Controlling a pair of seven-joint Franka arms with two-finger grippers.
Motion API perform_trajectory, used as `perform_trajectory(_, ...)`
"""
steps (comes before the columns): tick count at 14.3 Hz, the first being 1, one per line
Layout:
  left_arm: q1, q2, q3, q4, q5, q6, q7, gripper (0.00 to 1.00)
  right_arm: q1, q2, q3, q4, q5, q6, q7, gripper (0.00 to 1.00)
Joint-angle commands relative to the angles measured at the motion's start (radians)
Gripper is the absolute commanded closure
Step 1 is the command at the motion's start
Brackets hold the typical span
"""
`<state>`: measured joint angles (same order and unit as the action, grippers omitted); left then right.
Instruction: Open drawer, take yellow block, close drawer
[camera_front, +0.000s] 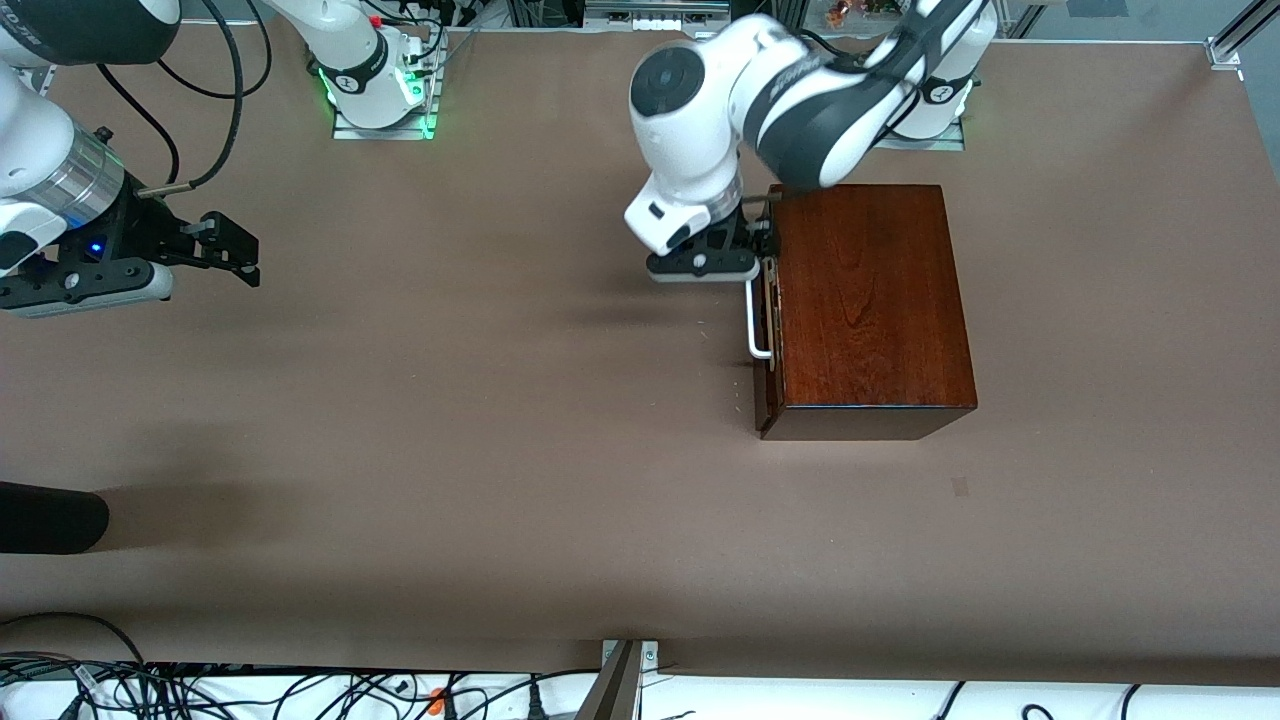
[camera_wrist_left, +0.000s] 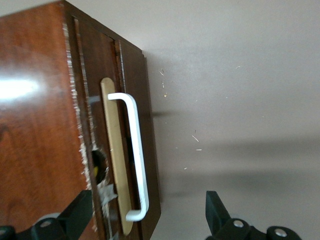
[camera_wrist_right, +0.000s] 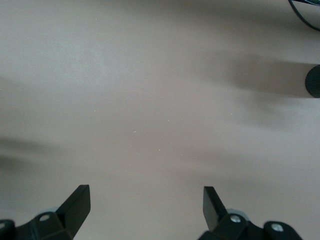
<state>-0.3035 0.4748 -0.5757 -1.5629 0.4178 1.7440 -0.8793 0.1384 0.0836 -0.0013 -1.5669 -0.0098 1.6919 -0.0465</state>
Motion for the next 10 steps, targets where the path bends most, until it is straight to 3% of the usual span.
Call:
perform_trajectory(1, -0.003, 0.018, 0.008, -0.029, 0.035, 0.047, -0.012, 0.00, 0.006, 0.005, -0.002, 0.019, -0.015, -0.005, 0.008, 0.00)
perform_trajectory(10, 0.001, 0.103, 0.011, -0.055, 0.111, 0.062, -0.052, 0.00, 0.003, 0.005, -0.003, 0.019, -0.016, -0.008, 0.008, 0.00)
